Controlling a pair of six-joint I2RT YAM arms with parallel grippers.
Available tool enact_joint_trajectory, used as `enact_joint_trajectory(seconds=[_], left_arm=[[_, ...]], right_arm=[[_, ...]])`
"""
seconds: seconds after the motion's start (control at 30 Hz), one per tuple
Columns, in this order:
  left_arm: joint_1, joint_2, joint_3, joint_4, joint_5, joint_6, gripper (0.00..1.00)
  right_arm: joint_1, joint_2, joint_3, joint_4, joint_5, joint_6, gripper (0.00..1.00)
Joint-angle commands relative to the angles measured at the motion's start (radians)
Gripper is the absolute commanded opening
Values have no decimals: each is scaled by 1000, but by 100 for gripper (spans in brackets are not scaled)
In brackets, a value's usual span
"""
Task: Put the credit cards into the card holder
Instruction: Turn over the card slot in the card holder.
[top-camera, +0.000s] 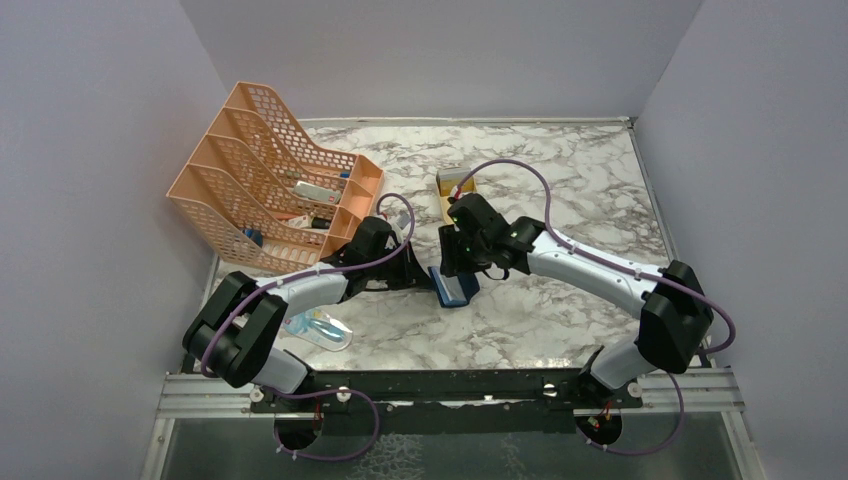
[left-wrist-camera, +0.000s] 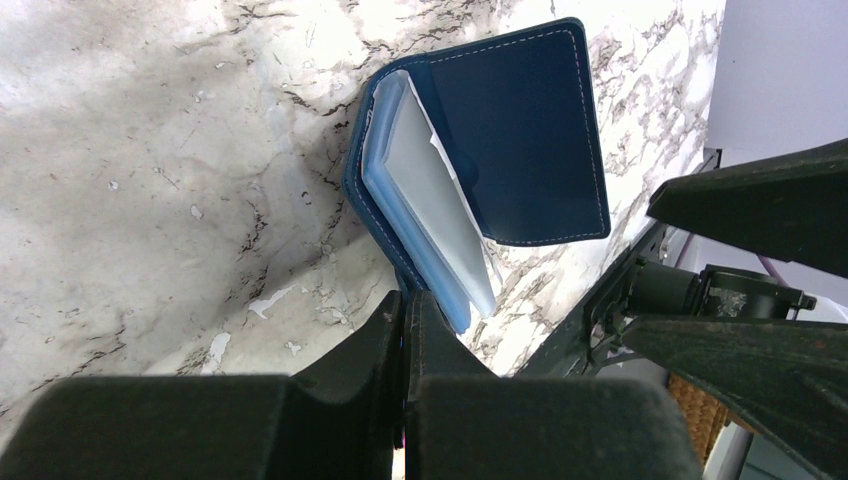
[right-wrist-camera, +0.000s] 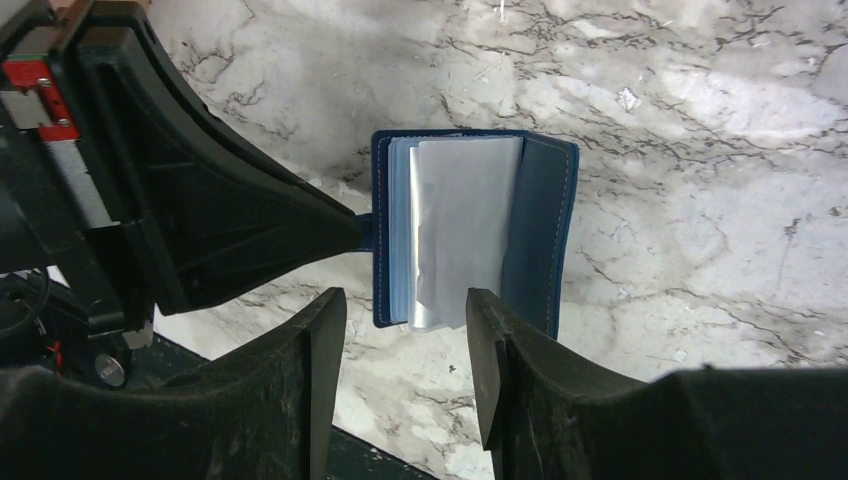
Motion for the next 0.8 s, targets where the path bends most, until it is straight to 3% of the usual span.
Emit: enact_joint_trajectory(seconds=[0.0, 0.77], left_arm=[[2, -16, -3, 28, 27, 10, 0], [2, -12, -6, 26, 27, 13, 0]], right_arm=[[7, 42, -39, 68, -37, 5, 46], [7, 145, -109, 130, -47, 3, 48]])
